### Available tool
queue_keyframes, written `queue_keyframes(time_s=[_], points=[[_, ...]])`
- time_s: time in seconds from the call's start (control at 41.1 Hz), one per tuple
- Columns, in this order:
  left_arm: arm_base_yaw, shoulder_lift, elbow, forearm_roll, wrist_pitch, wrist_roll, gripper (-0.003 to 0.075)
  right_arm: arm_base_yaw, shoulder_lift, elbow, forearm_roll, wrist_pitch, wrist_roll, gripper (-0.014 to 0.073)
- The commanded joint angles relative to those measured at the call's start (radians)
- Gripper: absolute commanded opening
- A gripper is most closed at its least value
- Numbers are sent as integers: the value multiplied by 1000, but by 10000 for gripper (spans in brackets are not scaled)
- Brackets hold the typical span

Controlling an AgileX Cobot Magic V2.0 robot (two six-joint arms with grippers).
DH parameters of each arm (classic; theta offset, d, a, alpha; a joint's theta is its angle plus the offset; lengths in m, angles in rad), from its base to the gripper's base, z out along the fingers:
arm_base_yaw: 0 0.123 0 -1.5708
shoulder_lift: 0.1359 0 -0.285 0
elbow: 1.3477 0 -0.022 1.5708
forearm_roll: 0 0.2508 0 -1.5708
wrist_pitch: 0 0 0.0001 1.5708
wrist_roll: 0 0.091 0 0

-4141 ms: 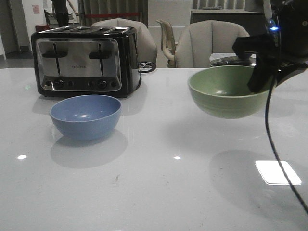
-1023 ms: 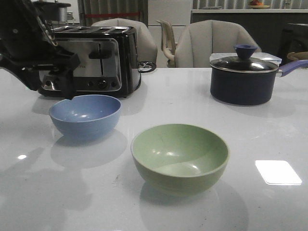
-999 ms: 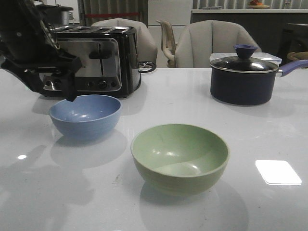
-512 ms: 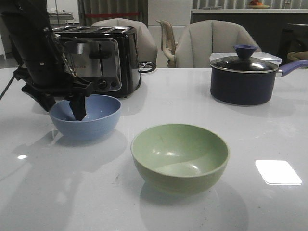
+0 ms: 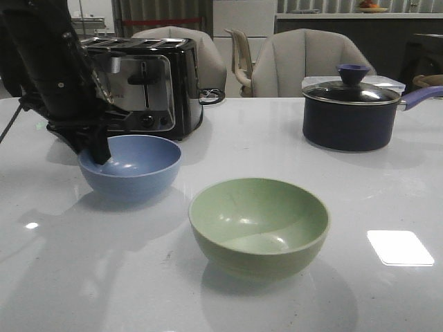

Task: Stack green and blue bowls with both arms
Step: 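Lift the blue bowl with the left gripper and carry it over the green bowl, then lower the blue bowl into the green bowl and open the left gripper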

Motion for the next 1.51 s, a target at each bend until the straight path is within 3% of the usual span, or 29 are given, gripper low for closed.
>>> queue_keyframes(time_s=[0.0, 0.268, 0.463, 0.56, 0.999, 1.486], points=[[4, -83, -48, 11, 43, 1, 101, 0, -3, -26, -3, -62, -9, 441], [2, -258, -67, -66, 98, 13, 101, 0, -3, -26, -3, -62, -9, 441], [-32, -363, -65, -268, 136, 164, 101, 0, -3, -26, -3, -62, -9, 441], [-84, -389, -52, -285, 142, 186, 101, 0, -3, -26, -3, -62, -9, 441], [-316, -344, 33, -285, 62, 188, 101, 0, -3, -26, -3, -62, -9, 441], [-330, -181, 33, -352, 32, 186, 101, 0, -3, -26, -3, -62, -9, 441]])
